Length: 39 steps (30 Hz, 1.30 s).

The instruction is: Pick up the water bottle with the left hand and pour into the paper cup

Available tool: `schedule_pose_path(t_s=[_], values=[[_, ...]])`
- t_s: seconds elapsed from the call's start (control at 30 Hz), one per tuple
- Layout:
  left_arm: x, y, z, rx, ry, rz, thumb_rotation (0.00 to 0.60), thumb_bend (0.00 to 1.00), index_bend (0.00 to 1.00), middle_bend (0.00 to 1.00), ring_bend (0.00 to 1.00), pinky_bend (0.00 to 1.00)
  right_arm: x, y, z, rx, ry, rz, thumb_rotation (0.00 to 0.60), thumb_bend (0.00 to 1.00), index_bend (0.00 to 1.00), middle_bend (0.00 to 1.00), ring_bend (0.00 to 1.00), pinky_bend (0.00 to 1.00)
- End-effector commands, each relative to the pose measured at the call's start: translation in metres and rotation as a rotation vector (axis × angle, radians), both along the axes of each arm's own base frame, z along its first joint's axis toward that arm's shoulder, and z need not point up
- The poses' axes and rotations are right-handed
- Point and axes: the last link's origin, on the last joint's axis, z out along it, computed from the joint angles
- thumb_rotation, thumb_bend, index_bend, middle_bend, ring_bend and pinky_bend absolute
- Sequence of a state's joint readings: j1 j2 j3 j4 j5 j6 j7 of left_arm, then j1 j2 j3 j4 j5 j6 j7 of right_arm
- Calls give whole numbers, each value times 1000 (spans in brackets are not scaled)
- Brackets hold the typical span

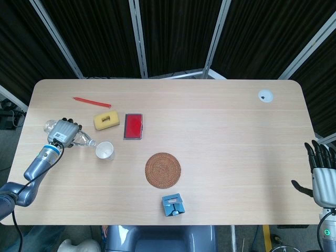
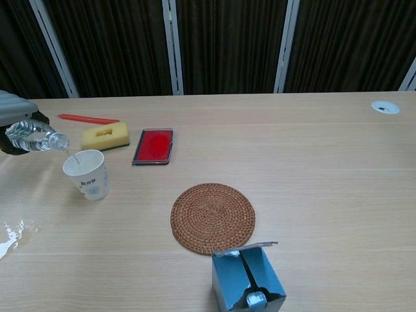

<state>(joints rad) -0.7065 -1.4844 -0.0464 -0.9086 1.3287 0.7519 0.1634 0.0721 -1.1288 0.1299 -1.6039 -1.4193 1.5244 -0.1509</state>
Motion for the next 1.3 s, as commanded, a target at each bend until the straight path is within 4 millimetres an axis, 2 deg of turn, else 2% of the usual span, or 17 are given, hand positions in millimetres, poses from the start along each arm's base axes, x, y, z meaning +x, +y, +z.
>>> schedule_pose_path(t_s=[0.03,0.3,0.97,1.3], values=[[2,0,-1,-1,8,-4,600,623,587,451,281,315,0,0,0,0,-2,0,600,0,0,0,0,0],[8,-1,-6,-4,7,-10,600,622,586,450,281,315,0,0,1,-1,-4,-1,600,0,0,0,0,0],[11,-3,-5,1,32,-31,600,622,586,451,281,315,0,0,2,-2,-8,-1,600,0,0,0,0,0],[15,-2,-3,8,-80,-14,600,623,593,454,281,314,-1,0,2,-1,-5,-3,600,0,0,0,0,0]])
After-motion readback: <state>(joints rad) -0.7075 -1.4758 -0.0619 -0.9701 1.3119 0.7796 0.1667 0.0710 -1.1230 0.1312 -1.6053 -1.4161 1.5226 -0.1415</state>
